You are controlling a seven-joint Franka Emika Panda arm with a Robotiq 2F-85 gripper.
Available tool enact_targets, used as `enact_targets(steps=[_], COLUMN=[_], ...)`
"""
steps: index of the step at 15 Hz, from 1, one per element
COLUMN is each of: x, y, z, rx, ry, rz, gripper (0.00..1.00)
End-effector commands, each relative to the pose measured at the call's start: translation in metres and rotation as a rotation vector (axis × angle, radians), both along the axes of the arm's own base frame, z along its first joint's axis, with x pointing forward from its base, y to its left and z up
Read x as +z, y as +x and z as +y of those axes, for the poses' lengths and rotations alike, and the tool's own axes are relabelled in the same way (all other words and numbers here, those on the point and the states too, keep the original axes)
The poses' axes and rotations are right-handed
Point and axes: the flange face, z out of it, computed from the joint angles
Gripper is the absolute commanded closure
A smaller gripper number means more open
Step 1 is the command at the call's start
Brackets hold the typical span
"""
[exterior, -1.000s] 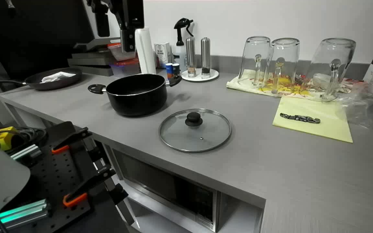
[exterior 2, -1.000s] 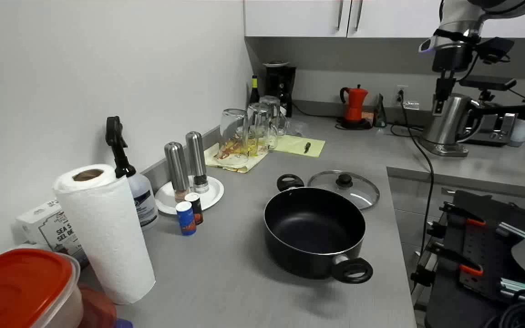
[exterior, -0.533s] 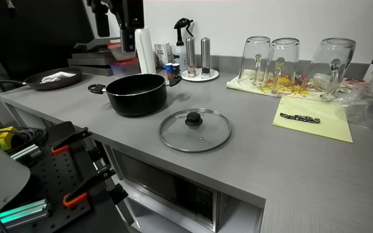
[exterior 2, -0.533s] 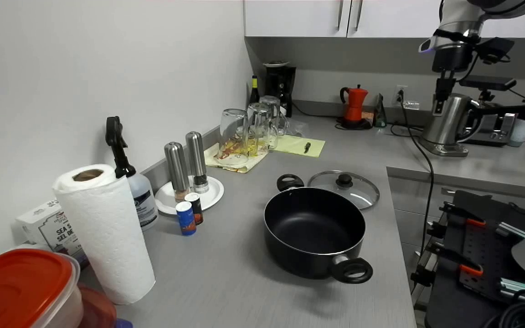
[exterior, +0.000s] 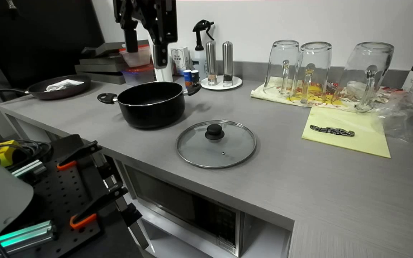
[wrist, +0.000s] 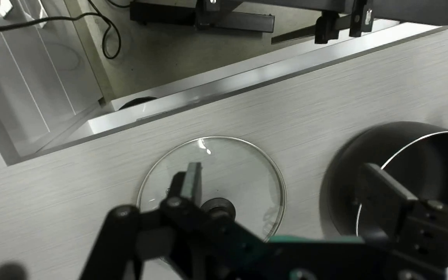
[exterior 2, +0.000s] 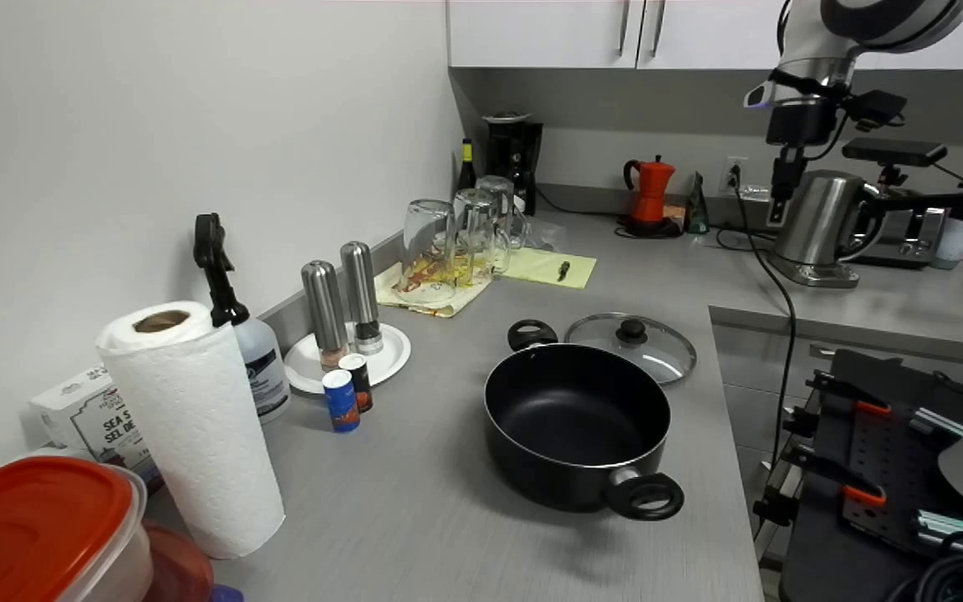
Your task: Put the glass lid on the black pot.
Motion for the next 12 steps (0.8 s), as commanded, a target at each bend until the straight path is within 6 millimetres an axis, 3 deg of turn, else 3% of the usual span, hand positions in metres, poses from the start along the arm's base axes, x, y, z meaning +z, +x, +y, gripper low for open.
enact_targets(steps=[1, 7, 12], x=[-0.022, -0.064, -0.103], y=[0.032, 0.081, 0.119], z=[0.018, 0.041, 0.045], rx=[0.012, 0.002, -0.055], ry=[-0.049, -0.157, -0.205], rz=[-0.002, -0.053, -0.081], gripper=[0.0, 0.0, 0.0])
